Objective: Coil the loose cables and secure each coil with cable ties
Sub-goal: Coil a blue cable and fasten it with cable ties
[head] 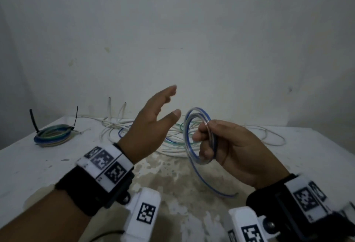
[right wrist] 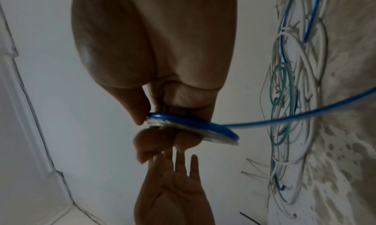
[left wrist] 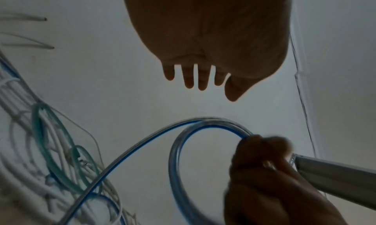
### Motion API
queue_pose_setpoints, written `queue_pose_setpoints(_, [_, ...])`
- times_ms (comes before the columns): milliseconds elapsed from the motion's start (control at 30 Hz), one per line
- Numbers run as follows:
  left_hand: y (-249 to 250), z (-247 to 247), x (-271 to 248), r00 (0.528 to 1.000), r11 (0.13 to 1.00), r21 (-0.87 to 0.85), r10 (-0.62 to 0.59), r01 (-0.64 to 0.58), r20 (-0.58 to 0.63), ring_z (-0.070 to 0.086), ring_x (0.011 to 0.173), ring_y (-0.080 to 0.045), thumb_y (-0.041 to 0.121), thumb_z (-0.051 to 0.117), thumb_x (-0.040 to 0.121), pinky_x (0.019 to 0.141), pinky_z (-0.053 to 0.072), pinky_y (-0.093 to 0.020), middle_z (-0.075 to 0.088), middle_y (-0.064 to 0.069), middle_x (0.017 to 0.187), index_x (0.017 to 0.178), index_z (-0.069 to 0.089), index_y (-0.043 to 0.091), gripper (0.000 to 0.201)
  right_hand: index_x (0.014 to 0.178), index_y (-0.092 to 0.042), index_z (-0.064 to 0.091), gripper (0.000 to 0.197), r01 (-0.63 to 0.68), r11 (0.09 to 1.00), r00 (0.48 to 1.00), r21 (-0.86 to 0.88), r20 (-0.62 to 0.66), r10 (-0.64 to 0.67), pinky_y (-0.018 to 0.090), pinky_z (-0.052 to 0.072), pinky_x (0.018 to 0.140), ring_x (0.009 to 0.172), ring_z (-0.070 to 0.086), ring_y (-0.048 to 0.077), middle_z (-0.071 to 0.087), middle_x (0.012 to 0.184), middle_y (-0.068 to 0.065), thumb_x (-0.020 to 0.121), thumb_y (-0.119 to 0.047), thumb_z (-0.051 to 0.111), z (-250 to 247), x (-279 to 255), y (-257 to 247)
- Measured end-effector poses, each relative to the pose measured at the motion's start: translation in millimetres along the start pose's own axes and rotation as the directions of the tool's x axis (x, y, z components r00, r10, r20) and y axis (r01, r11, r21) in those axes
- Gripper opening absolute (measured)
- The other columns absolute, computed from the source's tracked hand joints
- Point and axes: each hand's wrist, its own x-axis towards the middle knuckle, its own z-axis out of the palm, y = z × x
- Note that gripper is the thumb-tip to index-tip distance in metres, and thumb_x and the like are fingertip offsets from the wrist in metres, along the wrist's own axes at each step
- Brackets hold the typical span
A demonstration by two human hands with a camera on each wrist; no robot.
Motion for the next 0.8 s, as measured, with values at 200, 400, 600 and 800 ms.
queue_pose_setpoints(200, [9,2,5,0.979,0.997,-0.059,-0.043,0.056,0.202,0.065,0.095,-0.008,0.023,0.052,0.092,0.086,0.049,-0.018,0.070,0.000,0.100,0.108,0.066,0.017,0.023,0.089,-0.001,0.061,0.029,-0.077,0.991,0.992,0.112,0.110,0.064,0.026,0.039,0.046,0.041,0.032,0.010,0.042,0.055,-0.001,0.091,-0.018,0.038,0,-2,1])
queue_pose_setpoints(400, [-3,15,-6,0.989,0.984,-0.159,-0.054,0.076,0.139,0.063,0.065,-0.020,0.014,0.043,0.099,0.065,0.056,-0.035,0.067,-0.005,0.076,0.109,0.062,0.025,0.024,0.093,-0.005,0.054,0.026,-0.035,0.972,0.997,0.232,0.069,0.020,0.021,0.038,0.043,0.040,0.034,0.005,0.041,0.055,-0.006,0.095,-0.024,0.036,-4,2,-7])
queue_pose_setpoints(600, [-36,6,-21,0.940,0.923,0.289,0.167,-0.255,0.296,0.058,0.061,-0.002,-0.006,0.034,0.086,0.058,0.043,-0.008,0.055,0.014,0.086,0.103,0.044,0.043,0.052,0.084,-0.010,0.057,0.027,0.116,0.915,0.992,0.387,-0.085,-0.090,0.017,0.040,0.042,0.040,0.038,0.001,0.043,0.055,-0.009,0.094,-0.026,0.037,-24,6,-35])
queue_pose_setpoints(800, [-43,18,-25,0.824,0.701,0.478,0.291,-0.529,0.486,0.054,0.101,-0.017,0.003,0.054,0.079,0.080,0.048,-0.028,0.051,-0.001,0.116,0.106,0.062,0.020,0.033,0.090,-0.010,0.052,0.027,0.098,0.930,0.992,0.355,-0.112,-0.062,0.017,0.039,0.044,0.042,0.036,0.003,0.043,0.059,-0.010,0.100,-0.026,0.032,-38,11,-49])
